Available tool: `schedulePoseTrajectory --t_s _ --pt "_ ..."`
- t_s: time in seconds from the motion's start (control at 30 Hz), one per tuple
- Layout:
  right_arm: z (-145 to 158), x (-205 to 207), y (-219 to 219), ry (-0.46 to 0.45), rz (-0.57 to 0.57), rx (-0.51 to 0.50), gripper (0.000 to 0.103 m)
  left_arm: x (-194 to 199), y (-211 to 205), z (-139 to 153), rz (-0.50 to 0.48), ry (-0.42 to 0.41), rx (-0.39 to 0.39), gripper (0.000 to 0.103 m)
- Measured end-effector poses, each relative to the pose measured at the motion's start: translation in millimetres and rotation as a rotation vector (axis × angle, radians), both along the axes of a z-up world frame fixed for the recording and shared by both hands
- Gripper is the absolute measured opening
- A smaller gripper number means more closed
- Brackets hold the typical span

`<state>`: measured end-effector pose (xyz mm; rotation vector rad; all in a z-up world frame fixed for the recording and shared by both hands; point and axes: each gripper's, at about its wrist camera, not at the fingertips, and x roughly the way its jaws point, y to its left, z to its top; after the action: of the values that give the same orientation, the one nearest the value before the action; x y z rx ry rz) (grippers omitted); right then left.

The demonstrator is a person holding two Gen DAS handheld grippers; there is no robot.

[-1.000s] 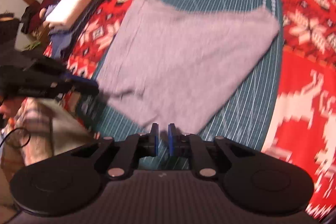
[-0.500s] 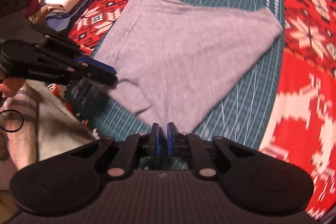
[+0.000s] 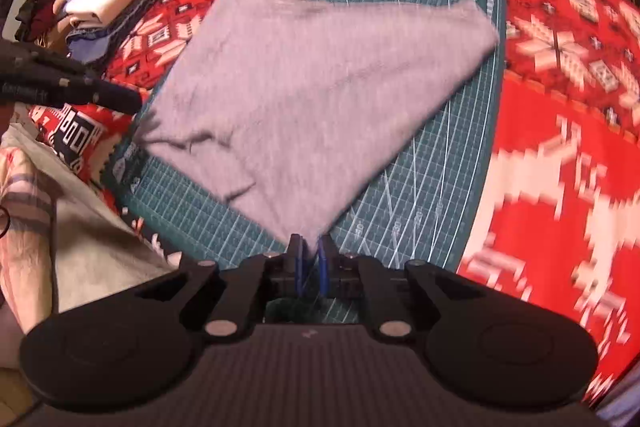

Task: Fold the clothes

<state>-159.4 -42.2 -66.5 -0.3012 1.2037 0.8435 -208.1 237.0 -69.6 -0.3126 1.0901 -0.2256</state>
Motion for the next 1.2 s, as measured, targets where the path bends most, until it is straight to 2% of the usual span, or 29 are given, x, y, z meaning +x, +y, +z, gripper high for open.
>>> schedulePoseTrajectory --t_s 0.17,0.5,0.63,0.77,0.97,1.2 --pt "7 1 -5 0.005 -0.002 0.01 0.009 -1 1 -9 -0.003 0.022 0.009 0.006" --pt "16 25 -1 -0.037 -0.053 0.037 0.009 25 32 -14 0.222 0.014 -0.012 0.007" --pt "18 32 0 -0.037 -0.072 0.051 0.009 43 41 -14 0.284 0.001 -0.016 0.007" --pt "20 36 1 -0.038 -0.084 0.063 0.009 56 47 -18 0.338 0.008 -0.035 0.016" --pt "23 40 5 -0.043 -0.092 0.082 0.009 70 43 -20 0.34 0.016 -0.023 0.016" --pt "27 44 5 -0.05 -0.103 0.093 0.01 76 39 -22 0.357 0.013 -0.014 0.007"
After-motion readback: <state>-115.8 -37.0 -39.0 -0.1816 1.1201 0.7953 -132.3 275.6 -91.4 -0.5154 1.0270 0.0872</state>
